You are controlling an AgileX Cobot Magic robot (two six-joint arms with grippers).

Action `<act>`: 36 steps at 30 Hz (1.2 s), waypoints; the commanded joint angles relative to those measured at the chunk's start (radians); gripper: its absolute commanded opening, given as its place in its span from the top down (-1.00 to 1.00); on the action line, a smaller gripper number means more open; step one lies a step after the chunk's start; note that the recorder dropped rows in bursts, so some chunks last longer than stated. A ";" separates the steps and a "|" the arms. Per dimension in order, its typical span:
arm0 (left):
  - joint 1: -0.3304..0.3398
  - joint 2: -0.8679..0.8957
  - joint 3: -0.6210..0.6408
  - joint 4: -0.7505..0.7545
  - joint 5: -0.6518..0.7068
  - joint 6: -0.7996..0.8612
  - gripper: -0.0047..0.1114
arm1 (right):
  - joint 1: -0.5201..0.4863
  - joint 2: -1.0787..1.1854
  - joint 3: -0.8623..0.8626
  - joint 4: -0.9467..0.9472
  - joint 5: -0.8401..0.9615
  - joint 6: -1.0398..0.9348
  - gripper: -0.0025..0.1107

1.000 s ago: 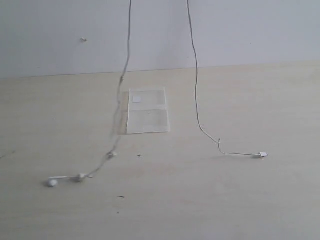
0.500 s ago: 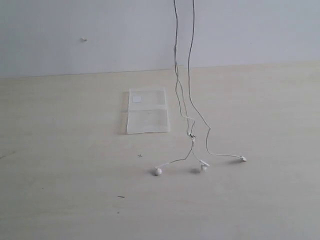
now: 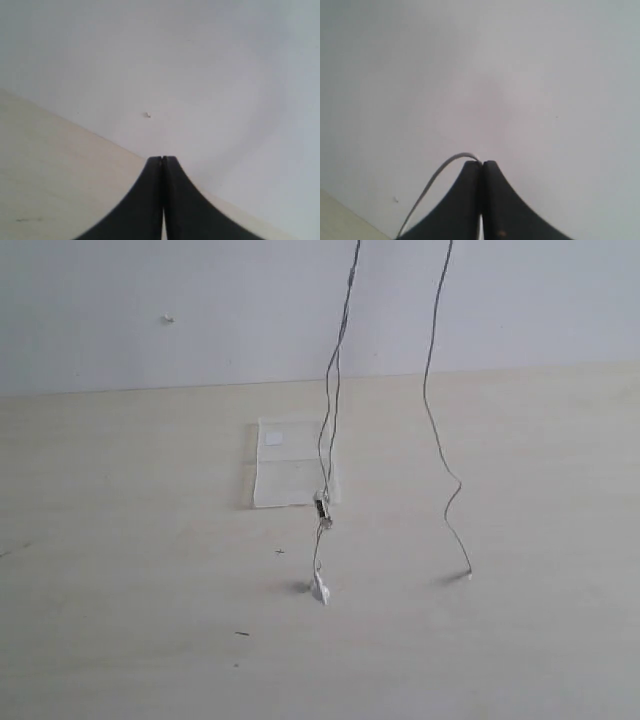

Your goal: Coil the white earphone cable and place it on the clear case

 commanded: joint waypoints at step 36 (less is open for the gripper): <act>-0.373 0.955 -0.418 1.014 -0.714 -0.543 0.92 | 0.001 -0.004 -0.089 0.196 -0.006 -0.160 0.96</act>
